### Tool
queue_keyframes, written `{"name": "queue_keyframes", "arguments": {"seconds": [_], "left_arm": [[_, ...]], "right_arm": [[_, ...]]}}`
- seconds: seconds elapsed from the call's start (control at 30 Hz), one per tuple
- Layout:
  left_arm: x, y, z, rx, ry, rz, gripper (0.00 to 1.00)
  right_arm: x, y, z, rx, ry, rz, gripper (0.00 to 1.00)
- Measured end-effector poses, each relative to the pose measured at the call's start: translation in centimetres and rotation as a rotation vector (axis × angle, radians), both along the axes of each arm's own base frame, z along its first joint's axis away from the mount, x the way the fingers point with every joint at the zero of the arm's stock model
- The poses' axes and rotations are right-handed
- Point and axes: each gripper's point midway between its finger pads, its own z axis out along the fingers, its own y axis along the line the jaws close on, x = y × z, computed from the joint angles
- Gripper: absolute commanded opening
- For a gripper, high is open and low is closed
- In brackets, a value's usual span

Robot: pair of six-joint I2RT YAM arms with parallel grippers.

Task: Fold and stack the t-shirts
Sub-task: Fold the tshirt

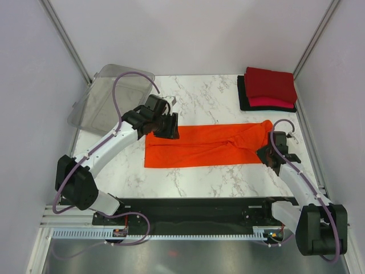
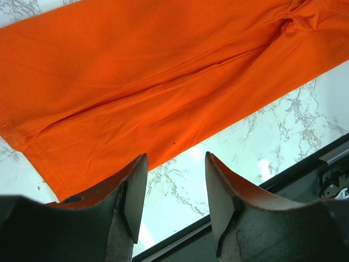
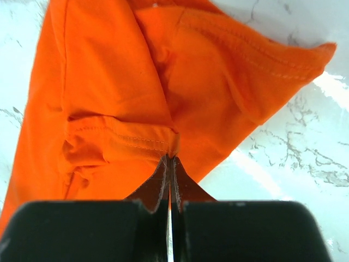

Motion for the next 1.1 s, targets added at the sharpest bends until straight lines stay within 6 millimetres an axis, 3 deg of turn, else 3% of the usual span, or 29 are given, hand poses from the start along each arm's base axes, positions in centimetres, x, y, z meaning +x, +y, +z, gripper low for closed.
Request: {"name": "queue_keyframes", "arguments": {"seconds": [0.2,0.97,1.0,1.03,1.1], "left_arm": [[0.1,0.2,-0.7,0.021,0.008,0.009,0.55],[0.4,0.2,-2.2,0.063,0.03,0.017,0.55],[0.4,0.2,-2.3,0.065,0.032,0.016,0.55],[0.4,0.2,-2.4,0.067,0.032,0.016,0.55],[0.4,0.1,-2.4,0.068,0.032,0.016,0.55]], "right_arm": [[-0.7,1.1,-1.6,0.033,0.014,0.021,0.0],[-1.7,1.6,-3.0,0.074,-0.035,-0.033,0.0],[-1.8,1.6,-3.1,0.076,-0.035,-0.034,0.02],[-1.9,1.6,-3.2,0.077,-0.033,-0.034,0.12],[-1.9,1.6,-3.2,0.073,-0.031,-0.029,0.22]]}}
